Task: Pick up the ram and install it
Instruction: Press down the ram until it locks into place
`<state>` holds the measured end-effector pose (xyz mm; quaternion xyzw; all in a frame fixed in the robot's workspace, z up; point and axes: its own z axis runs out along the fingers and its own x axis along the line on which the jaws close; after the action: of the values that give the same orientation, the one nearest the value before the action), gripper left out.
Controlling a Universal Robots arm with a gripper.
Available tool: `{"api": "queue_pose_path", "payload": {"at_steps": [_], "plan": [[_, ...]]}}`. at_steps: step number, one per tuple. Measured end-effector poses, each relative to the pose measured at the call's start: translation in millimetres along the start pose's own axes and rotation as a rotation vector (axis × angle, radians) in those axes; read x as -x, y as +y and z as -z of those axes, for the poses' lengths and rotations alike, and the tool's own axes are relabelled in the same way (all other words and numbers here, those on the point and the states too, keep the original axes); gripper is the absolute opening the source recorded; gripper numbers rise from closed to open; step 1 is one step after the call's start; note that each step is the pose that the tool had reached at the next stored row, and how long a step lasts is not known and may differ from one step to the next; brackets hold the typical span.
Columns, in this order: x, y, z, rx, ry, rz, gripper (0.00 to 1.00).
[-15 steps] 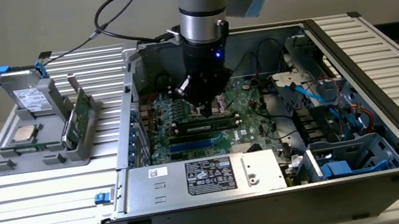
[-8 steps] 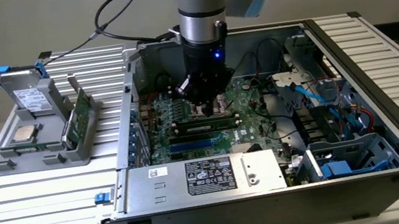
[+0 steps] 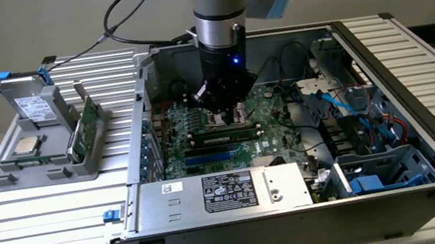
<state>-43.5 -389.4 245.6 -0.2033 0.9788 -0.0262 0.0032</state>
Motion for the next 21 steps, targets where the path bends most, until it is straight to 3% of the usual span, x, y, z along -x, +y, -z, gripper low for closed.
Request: {"api": "queue_pose_path", "payload": {"at_steps": [14,21], "plan": [[0.0,-0.1,0.0,0.0051,0.0034,-0.162,0.11],[-2.8,0.2,2.3,0.0245,-0.0024,-0.175,0.11]]}}
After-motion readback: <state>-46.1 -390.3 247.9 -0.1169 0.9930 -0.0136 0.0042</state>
